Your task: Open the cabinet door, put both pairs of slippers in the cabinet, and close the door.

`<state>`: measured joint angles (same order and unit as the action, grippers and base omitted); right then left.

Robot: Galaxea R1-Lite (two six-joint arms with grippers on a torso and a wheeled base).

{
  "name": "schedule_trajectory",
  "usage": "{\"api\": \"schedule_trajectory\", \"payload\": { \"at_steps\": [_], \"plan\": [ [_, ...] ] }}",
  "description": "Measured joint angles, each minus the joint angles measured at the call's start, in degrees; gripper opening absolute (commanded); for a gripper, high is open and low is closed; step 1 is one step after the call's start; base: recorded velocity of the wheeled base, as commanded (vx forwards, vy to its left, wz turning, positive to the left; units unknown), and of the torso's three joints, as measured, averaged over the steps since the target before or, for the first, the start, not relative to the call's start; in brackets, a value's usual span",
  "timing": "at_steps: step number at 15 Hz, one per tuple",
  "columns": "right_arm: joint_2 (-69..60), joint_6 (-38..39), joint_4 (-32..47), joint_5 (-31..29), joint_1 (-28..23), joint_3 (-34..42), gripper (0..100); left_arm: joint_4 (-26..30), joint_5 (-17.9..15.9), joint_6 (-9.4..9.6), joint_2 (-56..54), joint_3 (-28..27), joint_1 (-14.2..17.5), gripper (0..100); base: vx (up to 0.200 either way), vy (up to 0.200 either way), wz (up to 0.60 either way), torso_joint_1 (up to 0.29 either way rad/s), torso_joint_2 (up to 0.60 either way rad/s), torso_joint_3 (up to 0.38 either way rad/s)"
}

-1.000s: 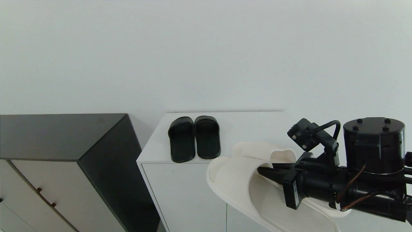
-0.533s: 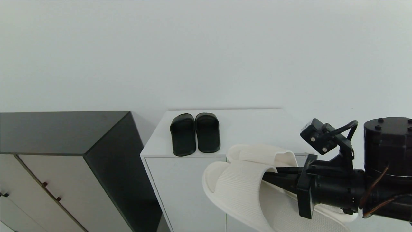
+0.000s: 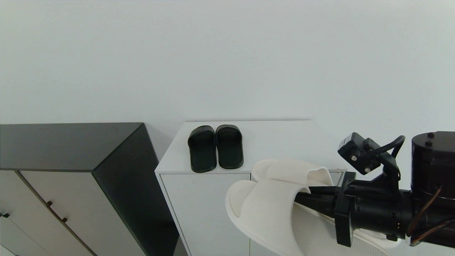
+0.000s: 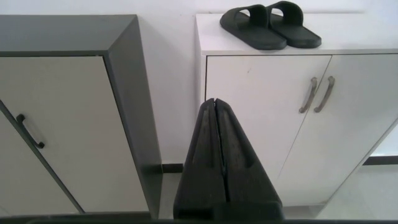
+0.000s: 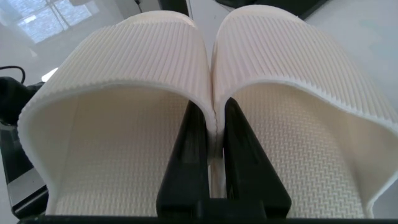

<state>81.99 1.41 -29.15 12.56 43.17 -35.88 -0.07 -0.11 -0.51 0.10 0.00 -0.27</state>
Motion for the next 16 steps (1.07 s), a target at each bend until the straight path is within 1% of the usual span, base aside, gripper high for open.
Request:
{"api": "schedule_trajectory", "payload": {
  "at_steps": [3, 5, 13, 14, 16],
  "plan": [
    [0.12, -0.13, -0.33, 0.28, 0.05, 0.57, 0, 0.00, 0.01, 0.09, 0.00, 0.00, 0.00, 0, 0.000, 0.000, 0.00, 0.000, 0.00, 0.000],
    [0.22, -1.79, -0.66, 0.33, 0.05, 1.27, 0, 0.00, -0.02, 0.24, 0.00, 0.00, 0.00, 0, 0.000, 0.000, 0.00, -0.102, 0.31, 0.168],
    [0.85, -2.72, -1.52, 0.33, 0.07, 1.93, 0, 0.00, 0.01, 0.18, 0.00, 0.00, 0.00, 0, 0.000, 0.000, 0.00, -0.218, 0.52, 0.294],
    [0.89, -2.72, -1.52, 0.33, 0.07, 1.95, 0, 0.00, -0.02, 0.18, 0.00, 0.00, 0.00, 100, 0.000, 0.000, 0.00, -0.217, 0.55, 0.320],
    [1.05, -2.72, -1.52, 0.35, 0.07, 2.00, 0, 0.00, -0.05, 0.18, 0.00, 0.00, 0.00, 100, 0.000, 0.000, 0.00, -0.210, 0.53, 0.312]
  ]
}}
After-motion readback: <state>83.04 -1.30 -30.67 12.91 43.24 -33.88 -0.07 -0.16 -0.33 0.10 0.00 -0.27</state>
